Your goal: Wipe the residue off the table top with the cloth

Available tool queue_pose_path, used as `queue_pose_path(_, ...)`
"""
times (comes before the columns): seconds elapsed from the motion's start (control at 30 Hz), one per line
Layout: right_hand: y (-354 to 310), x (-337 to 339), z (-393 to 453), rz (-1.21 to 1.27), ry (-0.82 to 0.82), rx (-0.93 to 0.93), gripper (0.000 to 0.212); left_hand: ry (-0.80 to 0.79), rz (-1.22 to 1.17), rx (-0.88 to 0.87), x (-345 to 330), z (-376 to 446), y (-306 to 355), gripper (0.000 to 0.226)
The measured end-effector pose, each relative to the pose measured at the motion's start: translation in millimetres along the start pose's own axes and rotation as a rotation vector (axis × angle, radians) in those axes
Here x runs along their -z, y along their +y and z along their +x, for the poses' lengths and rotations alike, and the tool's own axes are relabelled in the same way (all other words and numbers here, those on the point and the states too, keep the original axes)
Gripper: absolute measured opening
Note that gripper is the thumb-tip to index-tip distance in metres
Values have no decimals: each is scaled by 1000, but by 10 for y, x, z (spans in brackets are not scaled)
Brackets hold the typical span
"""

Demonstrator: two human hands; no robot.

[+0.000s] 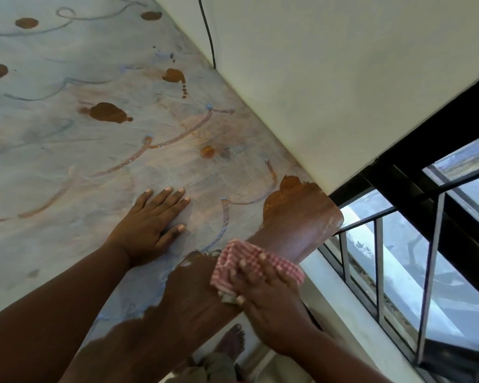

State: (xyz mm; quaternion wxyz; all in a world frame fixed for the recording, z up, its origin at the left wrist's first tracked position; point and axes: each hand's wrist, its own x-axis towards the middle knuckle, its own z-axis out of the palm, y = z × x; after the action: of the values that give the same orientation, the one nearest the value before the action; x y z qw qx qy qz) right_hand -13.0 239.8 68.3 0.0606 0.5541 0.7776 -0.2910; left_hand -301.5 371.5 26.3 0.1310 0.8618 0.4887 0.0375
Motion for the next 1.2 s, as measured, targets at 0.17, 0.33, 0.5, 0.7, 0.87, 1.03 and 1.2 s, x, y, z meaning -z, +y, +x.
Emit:
queue_pose_path(0.17,-378,-83,254,-38,-71,227,46,-3,5,1,4,4,10,65)
queue_pose_path(0.33,-465,-68,400,-114,-68,254,45,-4,-5,7,-2,-18,6,69)
queue_pose_path(0.5,-367,-25,127,-103,-85,188,48,13,-4,-11,6,-29,18,76)
queue_pose_path(0.7,216,162,18,-44,17,-1,38,27,6,-9,-20,-21,1,71)
queue_pose_path(0.87,746,459,265,65,185,-199,55,40,10,-18,-43,-16,-9,67)
queue_pose_path(1.03,1254,761,619,-21,300,-306,57,33,23,-17,-76,-1,-50,63)
queue_pose_path(1.2,1459,850,749,-66,255,-329,68,41,19,-19,-77,5,-52,62)
